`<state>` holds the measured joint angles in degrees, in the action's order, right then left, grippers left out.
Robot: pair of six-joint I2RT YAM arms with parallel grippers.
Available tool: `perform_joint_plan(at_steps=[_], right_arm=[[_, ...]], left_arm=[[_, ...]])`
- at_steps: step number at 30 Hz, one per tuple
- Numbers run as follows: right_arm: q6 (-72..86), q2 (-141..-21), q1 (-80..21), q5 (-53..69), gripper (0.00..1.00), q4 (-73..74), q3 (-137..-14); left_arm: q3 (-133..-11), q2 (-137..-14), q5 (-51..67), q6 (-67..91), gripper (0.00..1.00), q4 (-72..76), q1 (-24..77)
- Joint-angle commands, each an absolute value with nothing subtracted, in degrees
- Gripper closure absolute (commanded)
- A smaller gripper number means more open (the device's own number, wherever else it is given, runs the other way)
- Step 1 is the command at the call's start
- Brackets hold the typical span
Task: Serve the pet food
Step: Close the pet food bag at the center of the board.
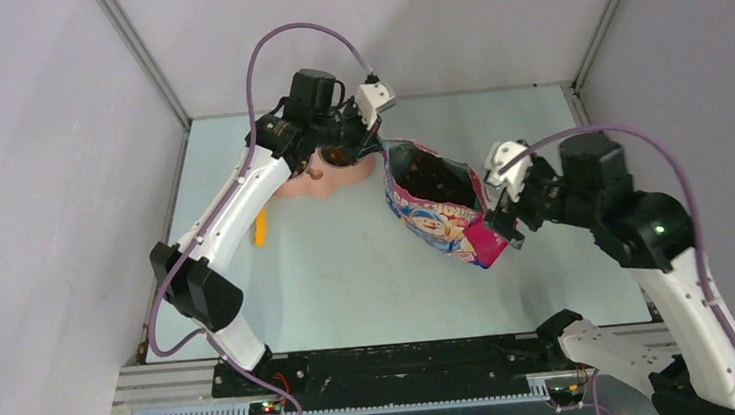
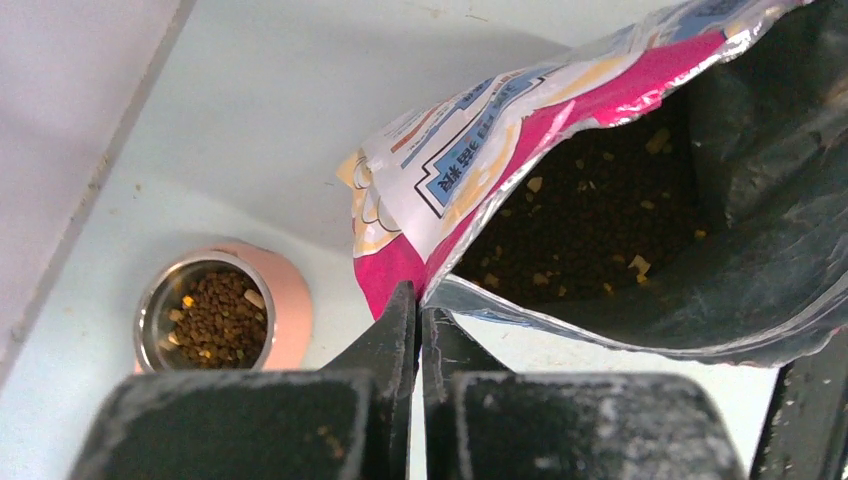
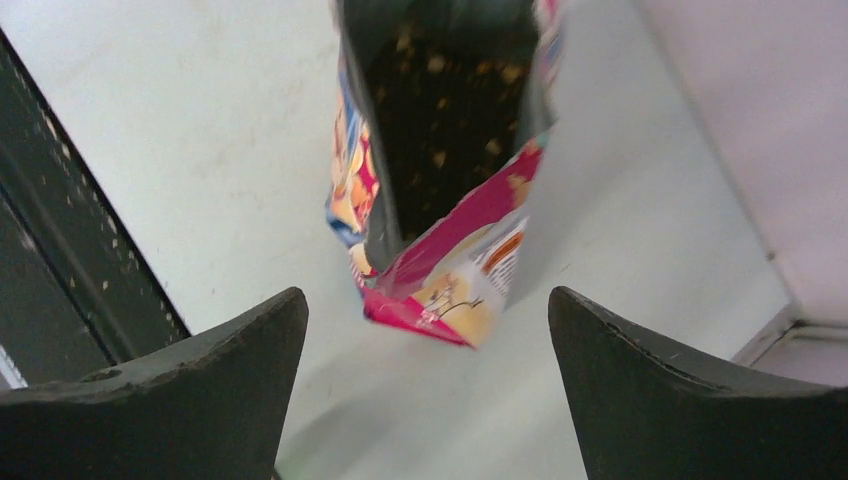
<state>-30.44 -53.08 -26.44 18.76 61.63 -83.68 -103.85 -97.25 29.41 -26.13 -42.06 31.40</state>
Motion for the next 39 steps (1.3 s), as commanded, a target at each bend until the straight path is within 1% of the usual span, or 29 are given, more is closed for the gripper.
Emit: perform_joint_plan(at_steps=[1,8,11,18,23,25,27,28,29,30,31,33,38,39], right_arm=[[-27.9,-53.8,-29.7,10.2,0.09,60.3,-78.2],[-23.8,-54.7,-30.3,11.4,0.09,54.5,-76.6],[-22.7,-55.5,-31.0,10.5,0.12,52.6,-76.0],[-23.2,-54.8,-33.2,7.4,0.27,49.8,-72.4],[-24.4,-54.3,-35.1,5.9,0.33,50.3,-71.2],[-24.6,-54.7,-36.0,4.8,0.38,50.5,-71.2],[-25.0,-55.1,-36.9,3.2,0.45,50.6,-71.2],[-25.3,-55.2,-37.4,2.7,0.47,50.6,-71.3],[-25.5,-55.4,-37.7,1.6,0.52,50.7,-71.2],[-25.7,-55.5,-38.2,1.1,0.55,50.7,-71.2],[-25.9,-55.7,-38.4,-0.5,0.6,50.8,-71.2],[-26.3,-56.0,-39.1,-2.5,0.65,51.2,-71.2],[-27.2,-56.5,-40.5,-6.1,0.71,52.2,-71.2],[-27.3,-56.5,-40.7,-6.4,0.76,52.2,-71.3]], left_arm=[[-103.9,-91.4,26.6,-15.8,1.0,-35.4,31.2],[-101.5,-90.0,24.6,-12.5,1.0,-33.4,31.5],[-101.8,-90.3,24.2,-11.4,1.0,-33.2,31.7],[-103.9,-92.0,21.4,-10.2,1.0,-33.4,31.7],[-106.0,-94.2,19.1,-9.8,1.0,-34.0,31.7],[-106.9,-95.0,18.9,-9.4,1.0,-34.4,31.7],[-107.6,-95.5,18.4,-9.2,1.0,-34.6,31.7],[-107.7,-95.7,18.2,-9.2,1.0,-34.6,31.7],[-107.7,-95.9,17.7,-9.2,1.0,-34.7,31.7],[-107.7,-96.0,17.5,-9.1,1.0,-34.6,31.7],[-107.7,-96.1,17.0,-9.1,1.0,-34.6,31.7],[-107.7,-96.2,16.4,-9.1,1.0,-34.5,31.7],[-108.0,-96.4,15.4,-9.1,1.0,-34.5,31.7],[-108.2,-96.4,15.3,-9.0,1.0,-34.5,31.7]])
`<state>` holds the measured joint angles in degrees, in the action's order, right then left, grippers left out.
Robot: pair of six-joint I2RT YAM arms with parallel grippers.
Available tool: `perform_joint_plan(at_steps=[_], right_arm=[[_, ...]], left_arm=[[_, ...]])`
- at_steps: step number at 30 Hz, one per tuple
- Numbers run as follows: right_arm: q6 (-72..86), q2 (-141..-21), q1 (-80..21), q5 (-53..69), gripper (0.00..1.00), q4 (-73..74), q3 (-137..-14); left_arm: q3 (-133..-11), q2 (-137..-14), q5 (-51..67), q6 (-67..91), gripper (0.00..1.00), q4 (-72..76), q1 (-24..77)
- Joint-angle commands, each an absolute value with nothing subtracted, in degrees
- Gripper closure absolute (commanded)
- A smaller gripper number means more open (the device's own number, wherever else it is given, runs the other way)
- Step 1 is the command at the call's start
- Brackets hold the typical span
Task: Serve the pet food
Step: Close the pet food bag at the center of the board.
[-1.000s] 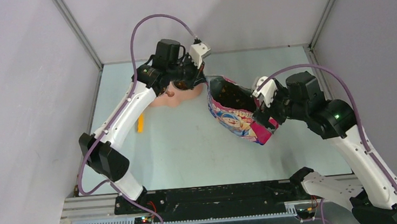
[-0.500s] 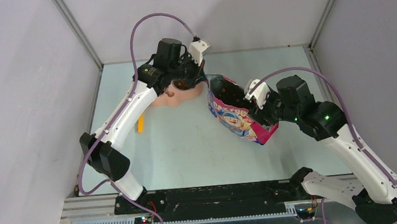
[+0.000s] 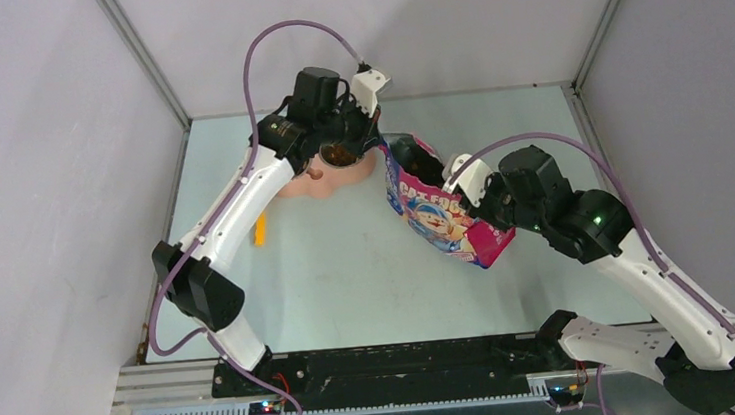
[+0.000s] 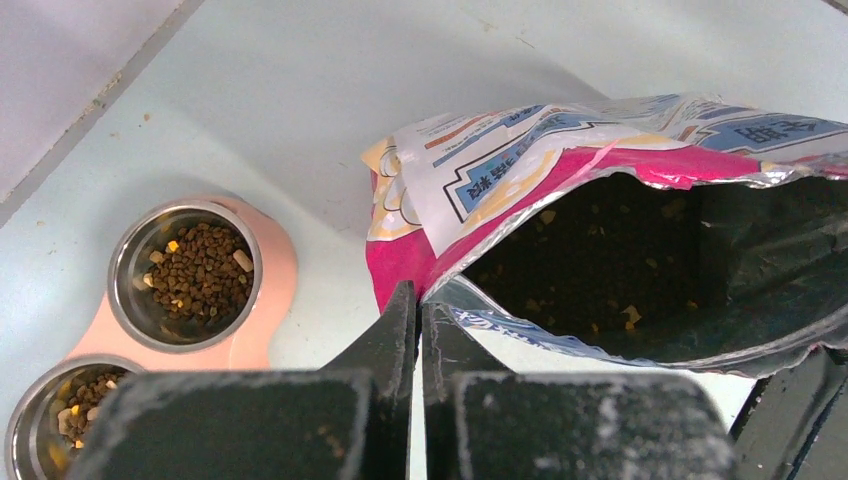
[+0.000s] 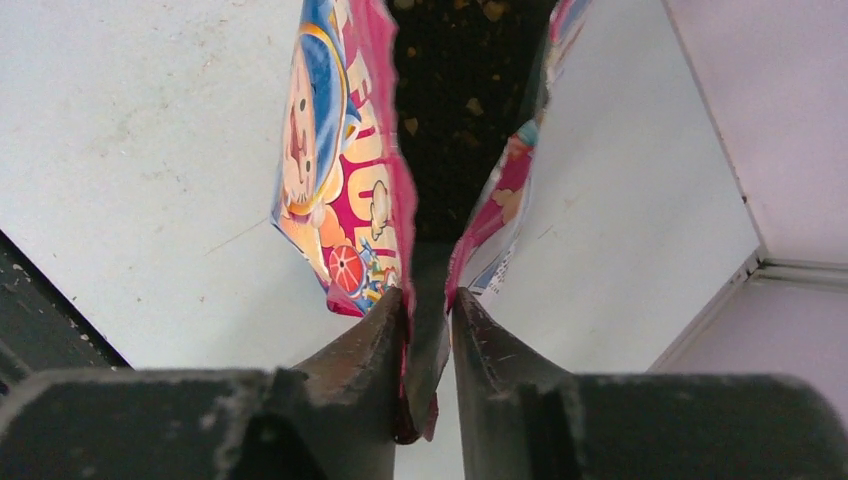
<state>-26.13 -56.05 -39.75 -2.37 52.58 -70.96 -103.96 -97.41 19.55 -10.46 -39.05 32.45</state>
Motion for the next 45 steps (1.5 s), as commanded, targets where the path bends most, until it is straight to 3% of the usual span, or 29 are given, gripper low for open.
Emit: perform_joint_plan(at_steps=[1,4,6,11,17,21,32,34,35,40,42,45], right_arm=[[-27.3,-56.4,-40.7,-6.9,0.78,52.2,-71.3],[-27.7,-56.2,-41.0,-8.7,0.94,51.9,-71.3],[-28.0,-55.9,-41.1,-10.6,0.99,51.6,-71.3],[-30.0,-53.9,-41.1,-16.0,1.0,49.4,-71.3],[-30.4,-52.3,-37.5,-18.8,1.0,44.0,-74.3],[-28.7,-51.4,-30.7,-13.3,1.0,40.1,-77.0],[-23.6,-55.1,-9.9,18.5,1.0,39.0,-77.5],[-23.4,-55.8,-7.9,22.9,1.0,39.0,-77.5],[-23.2,-56.1,-7.7,25.0,1.0,38.9,-77.2],[-22.6,-55.6,-7.6,28.6,1.0,38.2,-75.1],[-22.6,-55.0,-7.6,29.0,1.0,38.7,-74.9],[-22.8,-53.9,-7.6,29.2,1.0,39.3,-74.6]], left_arm=[[-108.2,-96.5,15.1,-9.0,1.0,-34.5,31.7],[-108.5,-96.6,14.4,-9.2,1.0,-34.7,31.7],[-108.5,-96.6,13.6,-9.6,1.0,-34.8,31.7],[-108.3,-95.9,13.3,-11.5,1.0,-35.7,31.7],[-107.0,-91.7,21.2,-18.1,1.0,-38.5,31.7],[-106.2,-87.6,27.0,-20.3,1.0,-41.0,31.7],[-99.8,-83.0,35.0,-21.4,1.0,-41.6,32.0],[-100.8,-83.3,34.9,-23.0,0.91,-42.3,32.0],[-101.3,-83.8,34.8,-23.6,0.7,-43.1,32.0],[-107.4,-88.7,34.2,-31.9,0.24,-47.1,32.1],[-109.5,-91.0,34.6,-37.2,0.13,-49.3,32.1],[-113.9,-95.3,35.5,-42.7,0.09,-54.6,32.1]])
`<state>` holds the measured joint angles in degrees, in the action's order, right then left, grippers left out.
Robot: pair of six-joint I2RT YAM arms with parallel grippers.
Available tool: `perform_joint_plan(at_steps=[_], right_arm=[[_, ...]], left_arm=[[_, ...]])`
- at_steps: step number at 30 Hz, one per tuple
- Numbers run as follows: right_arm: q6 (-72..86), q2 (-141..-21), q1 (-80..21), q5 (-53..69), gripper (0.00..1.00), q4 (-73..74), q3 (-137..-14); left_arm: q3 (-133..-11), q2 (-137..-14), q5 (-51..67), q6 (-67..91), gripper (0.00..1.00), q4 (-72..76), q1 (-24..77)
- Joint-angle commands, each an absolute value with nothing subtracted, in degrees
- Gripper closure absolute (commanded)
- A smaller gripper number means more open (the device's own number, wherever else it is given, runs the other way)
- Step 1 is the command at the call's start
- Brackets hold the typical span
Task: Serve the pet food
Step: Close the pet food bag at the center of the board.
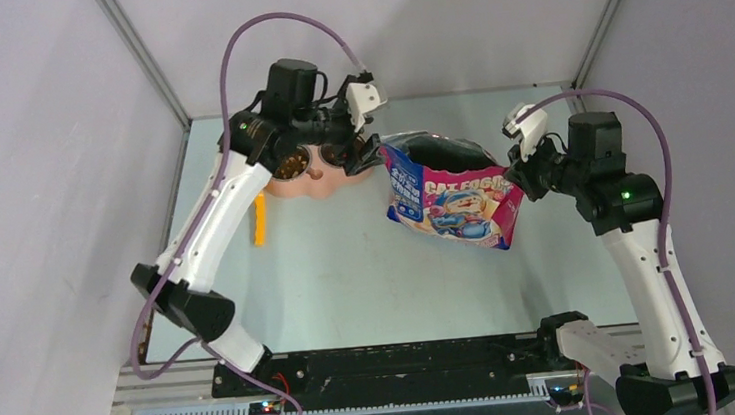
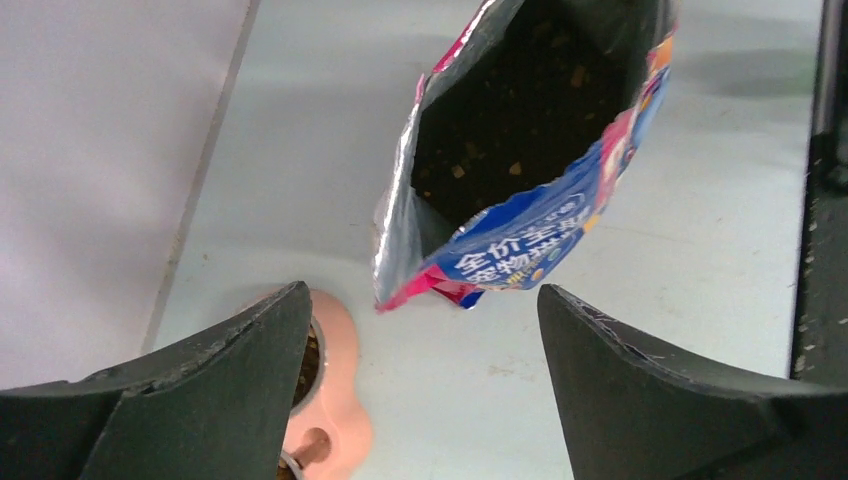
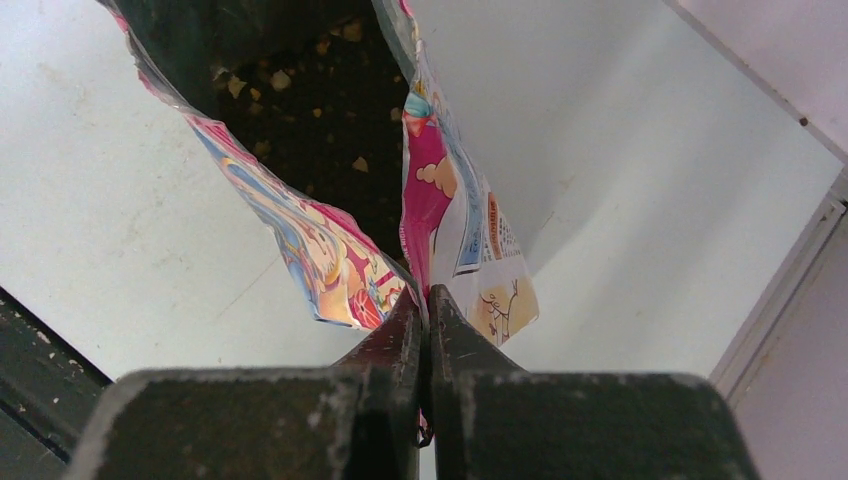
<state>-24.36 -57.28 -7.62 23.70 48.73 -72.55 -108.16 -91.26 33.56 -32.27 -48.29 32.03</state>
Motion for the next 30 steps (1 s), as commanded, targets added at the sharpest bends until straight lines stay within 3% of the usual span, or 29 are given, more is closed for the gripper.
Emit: perform_joint_plan(at_steps=[1,7,14,20,23,30], right_arm=[[-22.8,-53.4,-7.6,29.4,1.0,39.5,-74.5],[-22.6,-51.7,-7.6,30.2,1.0,40.3,-73.9],[-24.3,-50.4,-7.6,30.9,1.0,43.4,-73.9],[-24.8,-50.9,-7.5,29.7,1.0,44.7,-73.9],[-24.9,-50.8,-7.5,29.0,1.0,44.6,-73.9],[-25.3,-50.7,-7.4,27.9,1.0,44.8,-73.8]], left_arm=[[-117.1,-97.7,36.7,-45.3,0.09,-56.1,32.1],[-130.1,-106.8,42.0,-57.5,0.13,-72.2,32.1],[-126.4,-106.8,42.7,-64.3,0.2,-74.2,32.8],[-121.1,-104.5,42.6,-64.4,0.4,-70.6,33.8],[-119.4,-104.0,42.1,-63.7,0.44,-68.4,34.3],[-118.5,-104.4,39.2,-60.7,0.64,-65.0,35.1]])
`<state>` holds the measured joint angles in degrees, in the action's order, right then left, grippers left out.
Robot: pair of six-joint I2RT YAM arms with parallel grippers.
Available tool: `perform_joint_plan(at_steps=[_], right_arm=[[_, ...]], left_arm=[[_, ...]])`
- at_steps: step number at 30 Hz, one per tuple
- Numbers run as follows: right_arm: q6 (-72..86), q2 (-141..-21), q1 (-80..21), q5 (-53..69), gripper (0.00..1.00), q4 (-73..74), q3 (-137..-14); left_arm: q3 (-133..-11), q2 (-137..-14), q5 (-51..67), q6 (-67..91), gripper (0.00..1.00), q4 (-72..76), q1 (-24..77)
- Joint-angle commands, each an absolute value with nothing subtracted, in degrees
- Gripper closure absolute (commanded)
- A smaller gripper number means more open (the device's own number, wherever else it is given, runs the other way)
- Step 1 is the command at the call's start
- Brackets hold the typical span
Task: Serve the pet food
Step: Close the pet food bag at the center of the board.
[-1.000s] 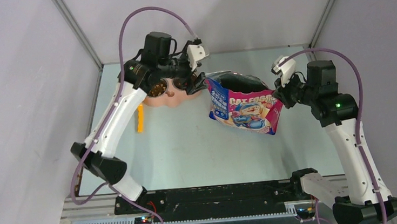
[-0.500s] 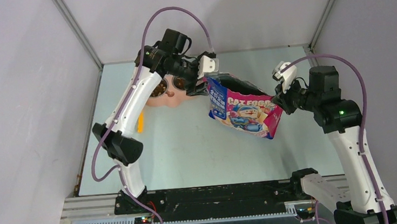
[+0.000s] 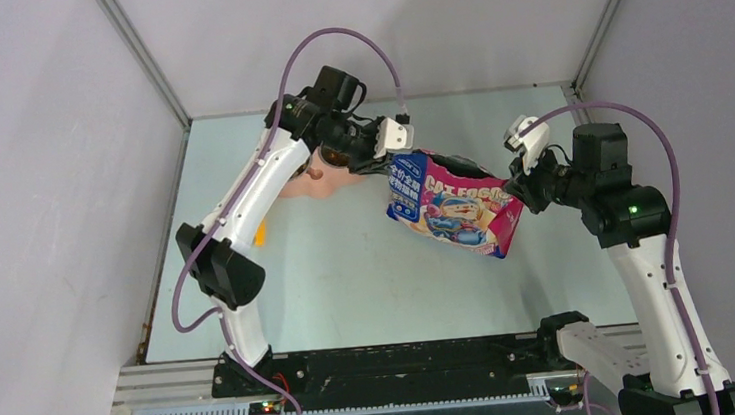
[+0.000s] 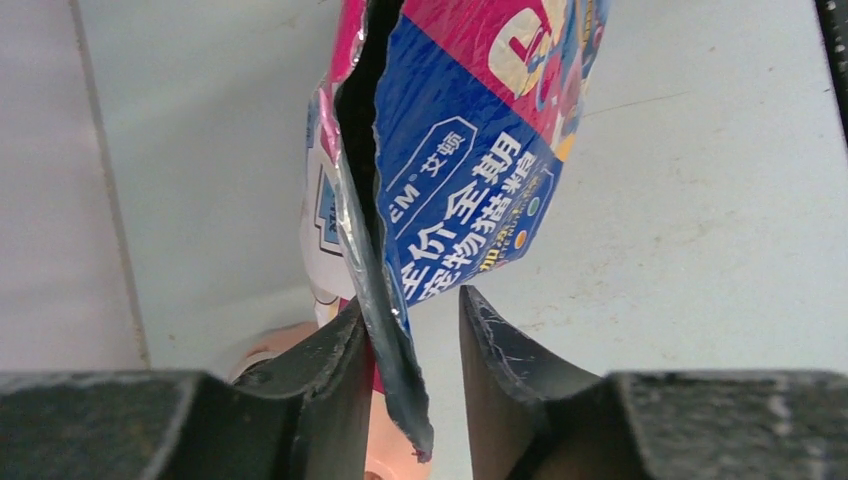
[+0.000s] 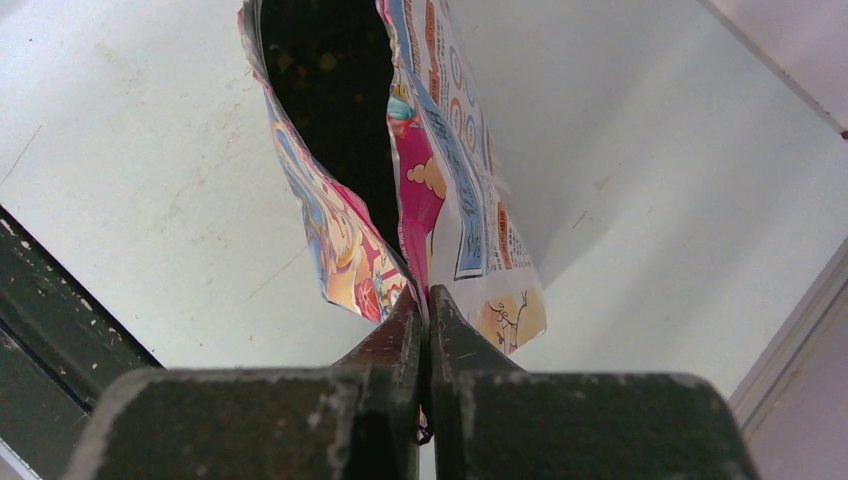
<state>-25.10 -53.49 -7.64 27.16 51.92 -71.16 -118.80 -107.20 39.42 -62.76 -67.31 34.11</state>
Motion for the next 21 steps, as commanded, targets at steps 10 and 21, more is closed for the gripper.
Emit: perform_joint_plan(at_steps=[10,21], right_arm=[[-25.5,-50.7,-7.3,26.5,1.0,44.0,-73.8],[-23.0,-54.2,-6.4,20.5,1.0,37.2,-75.1]], left_arm=[[-114.6,-100.7,32.6,-54.1,0.91,-58.6,35.1],[-106.5,-90.1,31.9,-46.8,1.0,-55.8,35.4]])
